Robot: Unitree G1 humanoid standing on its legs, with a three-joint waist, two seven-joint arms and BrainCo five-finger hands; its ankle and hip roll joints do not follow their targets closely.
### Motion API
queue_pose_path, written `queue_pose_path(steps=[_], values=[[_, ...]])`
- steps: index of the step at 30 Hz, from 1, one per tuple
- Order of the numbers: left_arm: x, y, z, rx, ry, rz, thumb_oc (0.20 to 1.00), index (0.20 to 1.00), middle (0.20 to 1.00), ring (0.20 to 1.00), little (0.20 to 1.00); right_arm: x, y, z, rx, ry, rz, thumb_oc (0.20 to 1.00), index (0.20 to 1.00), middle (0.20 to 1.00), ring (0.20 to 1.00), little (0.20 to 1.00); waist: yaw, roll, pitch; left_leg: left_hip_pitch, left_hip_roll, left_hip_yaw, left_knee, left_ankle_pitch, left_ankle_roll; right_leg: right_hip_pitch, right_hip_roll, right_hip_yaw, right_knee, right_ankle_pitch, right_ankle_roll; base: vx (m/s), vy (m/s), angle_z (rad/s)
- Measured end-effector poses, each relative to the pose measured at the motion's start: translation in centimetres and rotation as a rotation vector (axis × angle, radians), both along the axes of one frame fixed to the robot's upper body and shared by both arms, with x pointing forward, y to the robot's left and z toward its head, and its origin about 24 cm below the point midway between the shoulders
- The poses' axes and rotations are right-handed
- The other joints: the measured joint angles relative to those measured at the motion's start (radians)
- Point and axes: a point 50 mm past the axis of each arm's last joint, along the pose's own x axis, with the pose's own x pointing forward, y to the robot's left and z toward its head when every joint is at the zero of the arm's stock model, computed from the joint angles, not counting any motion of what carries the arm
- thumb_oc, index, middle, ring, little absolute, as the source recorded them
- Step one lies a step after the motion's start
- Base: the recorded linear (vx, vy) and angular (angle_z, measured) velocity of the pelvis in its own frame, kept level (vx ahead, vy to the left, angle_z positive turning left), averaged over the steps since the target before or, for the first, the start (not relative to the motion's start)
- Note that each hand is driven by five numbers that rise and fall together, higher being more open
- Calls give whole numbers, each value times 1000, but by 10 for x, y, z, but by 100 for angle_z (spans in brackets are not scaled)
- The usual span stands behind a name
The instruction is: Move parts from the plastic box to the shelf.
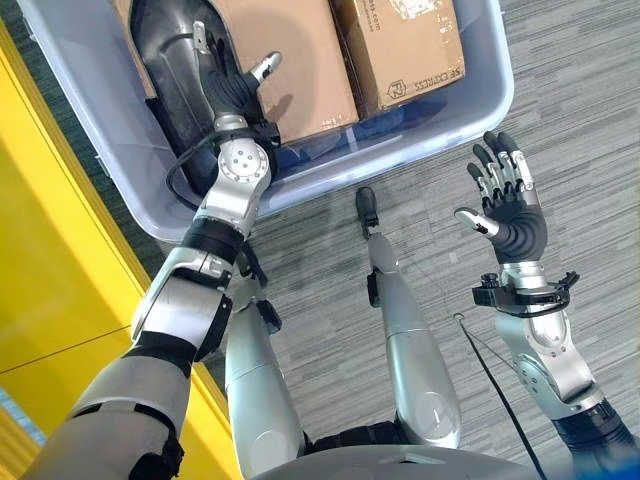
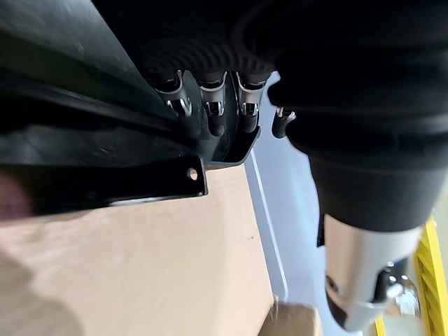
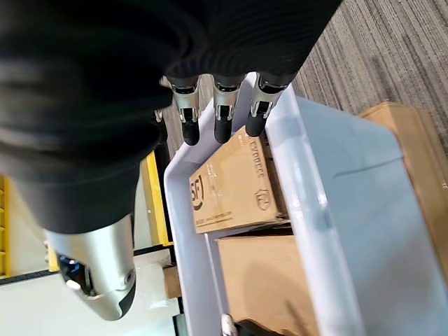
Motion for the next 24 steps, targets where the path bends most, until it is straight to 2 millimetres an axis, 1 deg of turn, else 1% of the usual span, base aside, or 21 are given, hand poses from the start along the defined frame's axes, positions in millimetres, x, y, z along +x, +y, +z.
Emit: queue_pose_path(steps=[1, 3, 5, 6, 7, 8, 9, 10, 13, 15, 17, 19, 20, 21, 24], values=[[2, 3, 7, -19, -5, 8, 1000, 1000, 1000, 1000, 1000, -1, 0, 1, -8, -5, 7, 1000, 1000, 1000, 1000, 1000, -5, -1, -1, -24, 1, -7, 28, -9, 4, -18, -1, 0, 16, -3, 1, 0, 0, 0], [1, 13, 20, -70, -30, 23, 1000, 1000, 1000, 1000, 1000, -2, 1, 3, 1, -8, 21, 1000, 1000, 1000, 1000, 1000, -10, -17, 1, -58, 0, -13, 63, -21, 9, -40, -6, -2, 18, -6, 6, -5, 16, -9], [1, 22, 26, -108, -43, 43, 1000, 1000, 1000, 1000, 1000, -2, 1, 4, 13, -6, 27, 1000, 1000, 1000, 1000, 1000, -14, -22, 0, -86, 0, -12, 101, -36, 20, -59, -14, -3, 21, -13, 15, -8, 13, -13], [1, 26, 34, -114, -57, 55, 1000, 1000, 1000, 1000, 1000, -2, 1, 5, 21, -9, 31, 1000, 1000, 1000, 1000, 1000, -15, -23, 1, -99, 1, -10, 106, -44, 24, -66, -17, -6, 10, -35, 50, -12, 10, -21], [0, 29, 40, -128, -70, 54, 1000, 1000, 1000, 1000, 1000, -2, 1, 6, 22, -10, 30, 1000, 1000, 1000, 1000, 1000, -10, -22, 1, -107, 14, -7, 96, -45, 30, -75, -16, -13, 14, -67, 90, -8, 19, -23], [1, 29, 45, -120, -76, 58, 1000, 1000, 1000, 1000, 1000, -3, 1, 4, 23, -3, 32, 1000, 1000, 1000, 1000, 1000, -13, -24, 0, -121, 21, 4, 109, -44, 28, -115, -15, -27, 121, -83, 63, -7, 23, 4], [2, 23, 48, -93, -75, 42, 1000, 1000, 1000, 1000, 1000, -5, 1, 1, 25, 10, 30, 1000, 1000, 1000, 1000, 1000, -18, -42, -2, -129, 0, 0, 123, -44, 28, -119, -31, -20, 142, -67, 24, -11, 34, 8], [2, 18, 53, -71, -87, 25, 1000, 1000, 1000, 1000, 1000, -5, 1, 1, 26, 10, 31, 1000, 1000, 1000, 1000, 1000, -10, -49, -3, -131, 0, 3, 127, -44, 30, -119, -29, -18, 129, -62, 24, -9, 22, 11], [4, 1, 53, 50, -75, -3, 1000, 1000, 1000, 1000, 1000, -6, 1, 2, 22, 4, 42, 1000, 1000, 1000, 1000, 1000, -12, -49, -3, -133, -2, 6, 136, -53, 40, -108, -32, -14, 112, -56, 23, -3, 8, -3], [6, -21, 50, 156, -58, -40, 1000, 1000, 1000, 1000, 1000, -6, 2, 3, 20, -1, 51, 1000, 1000, 1000, 1000, 1000, -12, -49, -3, -133, -6, 9, 150, -63, 42, -94, -35, -14, 97, -48, 29, 0, 0, 0], [7, -49, 43, 259, -40, -89, 1000, 1000, 1000, 1000, 1000, -7, 3, 5, 31, -10, 60, 1000, 1000, 1000, 1000, 1000, -11, -50, -4, -133, -16, 9, 157, -71, 46, -91, -43, -11, 92, -43, 27, 0, 0, 0], [6, -78, 32, 408, -13, -135, 1000, 1000, 1000, 1000, 1000, -7, 3, 6, 25, -13, 66, 1000, 1000, 1000, 1000, 1000, -12, -50, -4, -133, -25, 15, 161, -79, 52, -90, -53, -11, 90, -41, 32, 0, 0, 0], [5, -87, 25, 462, -2, -156, 1000, 1000, 1000, 1000, 1000, -7, 3, 6, 26, -14, 67, 1000, 1000, 1000, 1000, 1000, -14, -51, -5, -134, -25, 16, 167, -86, 54, -89, -54, -9, 91, -39, 35, 7, 16, -4], [4, -93, 22, 487, -2, -171, 1000, 1000, 1000, 1000, 1000, -7, 2, 6, 25, -15, 65, 1000, 1000, 1000, 1000, 1000, -15, -52, -5, -133, -25, 18, 170, -90, 54, -89, -55, -8, 91, -39, 36, 6, 20, -4], [-2, -108, 3, 594, 18, -238, 1000, 1000, 1000, 1000, 1000, -6, -1, 9, 39, -28, 44, 1000, 1000, 1000, 1000, 1000, -12, -52, -6, -131, -27, 22, 167, -93, 56, -89, -57, -5, 91, -41, 37, 0, 0, 0]])
